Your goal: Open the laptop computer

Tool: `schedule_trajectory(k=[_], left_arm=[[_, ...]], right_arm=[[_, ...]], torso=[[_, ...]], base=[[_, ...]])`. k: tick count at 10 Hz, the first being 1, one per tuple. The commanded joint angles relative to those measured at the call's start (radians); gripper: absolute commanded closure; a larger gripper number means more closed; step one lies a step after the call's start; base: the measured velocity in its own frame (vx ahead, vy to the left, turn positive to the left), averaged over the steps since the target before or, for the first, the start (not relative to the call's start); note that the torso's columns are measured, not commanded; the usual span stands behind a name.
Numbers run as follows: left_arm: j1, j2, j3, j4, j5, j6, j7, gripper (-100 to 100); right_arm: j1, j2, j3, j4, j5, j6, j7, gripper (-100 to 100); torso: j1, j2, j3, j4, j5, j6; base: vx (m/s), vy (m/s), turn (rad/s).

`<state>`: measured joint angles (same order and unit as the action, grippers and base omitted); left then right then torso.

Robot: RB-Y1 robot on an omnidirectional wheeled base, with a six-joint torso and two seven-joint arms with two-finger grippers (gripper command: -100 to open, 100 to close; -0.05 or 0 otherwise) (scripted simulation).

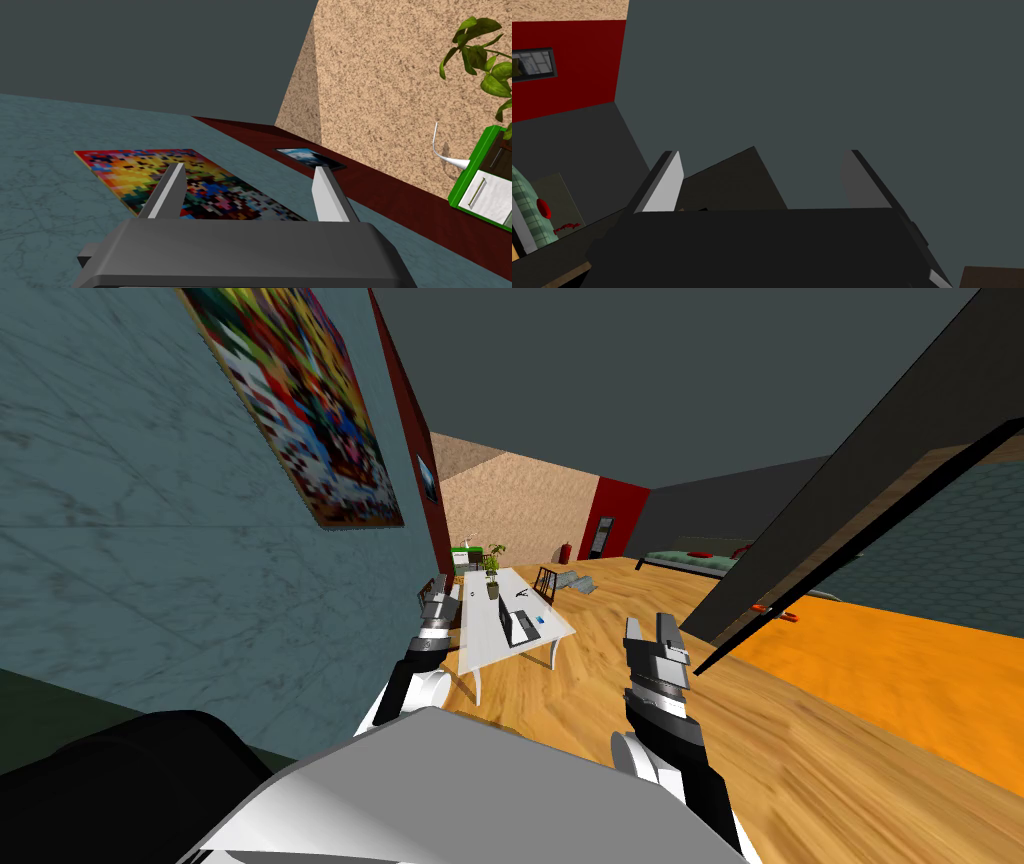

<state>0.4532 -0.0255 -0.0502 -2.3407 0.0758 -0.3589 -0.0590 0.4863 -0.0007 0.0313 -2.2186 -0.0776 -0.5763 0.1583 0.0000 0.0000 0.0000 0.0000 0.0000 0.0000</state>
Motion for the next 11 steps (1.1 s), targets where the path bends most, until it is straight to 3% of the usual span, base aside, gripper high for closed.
schedule_trajectory(k=[1,9,10,11], left_arm=[[0.0,0.0,0.0,0.0,0.0,0.0,0.0,0],[0.0,0.0,0.0,0.0,0.0,0.0,0.0,0],[0.0,0.04,0.002,0.004,0.004,0.004,0.003,-100],[0.0,0.067,0.005,0.009,0.009,0.008,0.006,-100]], right_arm=[[0.0,0.0,0.0,0.0,0.0,0.0,0.0,0],[0.0,0.0,0.0,0.0,0.0,0.0,0.0,0],[0.0,0.0,0.0,0.0,0.0,0.0,0.0,0],[0.0,0.0,0.0,0.0,0.0,0.0,0.0,0]], torso=[[0.0,0.04,-0.082,0.041,0.0,0.0],[0.0,0.618,-1.234,0.617,0.0,0.0],[0.0,0.691,-1.382,0.691,0.0,0.0],[-0.001,0.725,-1.451,0.724,0.0,0.0]], base=[[0.0,0.0,0.0],[0.0,0.0,0.0],[0.018,-0.015,0.022],[0.029,-0.033,0.031]])
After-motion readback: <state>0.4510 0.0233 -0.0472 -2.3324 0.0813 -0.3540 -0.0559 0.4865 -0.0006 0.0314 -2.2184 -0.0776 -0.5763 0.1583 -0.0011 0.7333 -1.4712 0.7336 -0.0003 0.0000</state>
